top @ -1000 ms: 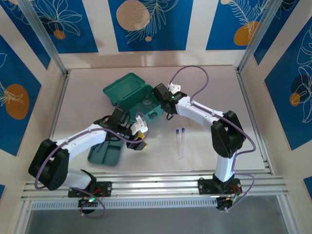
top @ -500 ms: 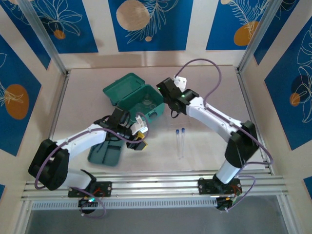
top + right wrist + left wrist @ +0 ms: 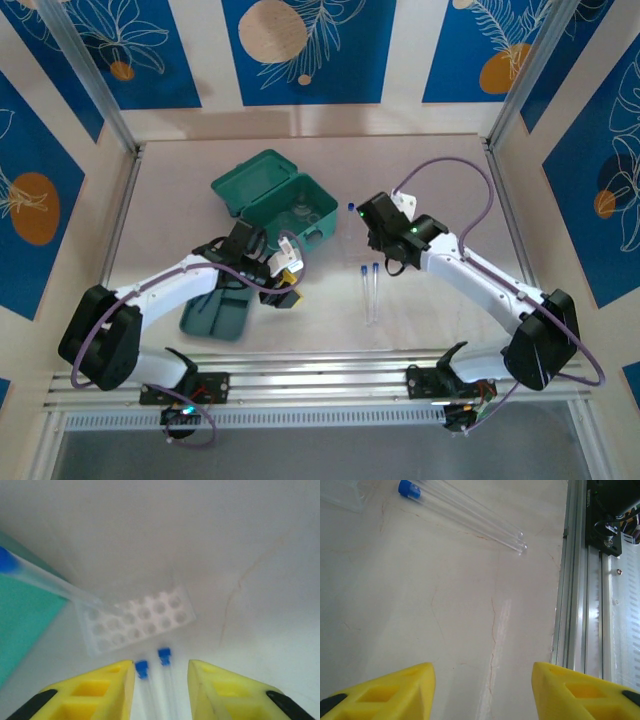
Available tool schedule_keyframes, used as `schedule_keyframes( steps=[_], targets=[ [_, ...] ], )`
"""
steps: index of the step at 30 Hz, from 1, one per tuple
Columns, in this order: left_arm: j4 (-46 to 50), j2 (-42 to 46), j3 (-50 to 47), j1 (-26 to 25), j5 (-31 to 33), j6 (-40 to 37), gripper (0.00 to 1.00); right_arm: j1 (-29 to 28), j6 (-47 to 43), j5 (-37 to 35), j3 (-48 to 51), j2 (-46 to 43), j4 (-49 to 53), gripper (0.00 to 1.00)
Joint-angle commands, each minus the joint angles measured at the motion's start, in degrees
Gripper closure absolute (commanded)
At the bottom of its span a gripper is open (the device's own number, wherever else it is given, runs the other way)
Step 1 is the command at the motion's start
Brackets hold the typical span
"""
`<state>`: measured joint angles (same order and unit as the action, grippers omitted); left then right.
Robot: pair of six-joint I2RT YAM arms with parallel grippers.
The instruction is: Organize the chemistry lab equipment
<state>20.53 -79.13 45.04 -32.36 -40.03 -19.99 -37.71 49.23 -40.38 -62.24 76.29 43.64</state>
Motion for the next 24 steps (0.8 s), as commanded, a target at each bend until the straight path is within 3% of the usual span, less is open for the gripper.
schedule_keyframes(
  steps=[1,8,24],
  targets=[
    [0.5,0.2,0.1,0.6,-0.4,-0.5,0.46,0.4,1.8,4.9,4.3,-1.8,0.0,0.68],
    [0.7,-0.5,0.5,0.6,-0.2,-0.2,0.46,1.2,2.4,10.5,10.6,1.2,-5.0,0.70],
    [1.1,-0.3,0.5,0.6,0.3,-0.3,0.46,4.8,1.2,13.5,9.9,15.0,-13.1,0.74]
  ],
)
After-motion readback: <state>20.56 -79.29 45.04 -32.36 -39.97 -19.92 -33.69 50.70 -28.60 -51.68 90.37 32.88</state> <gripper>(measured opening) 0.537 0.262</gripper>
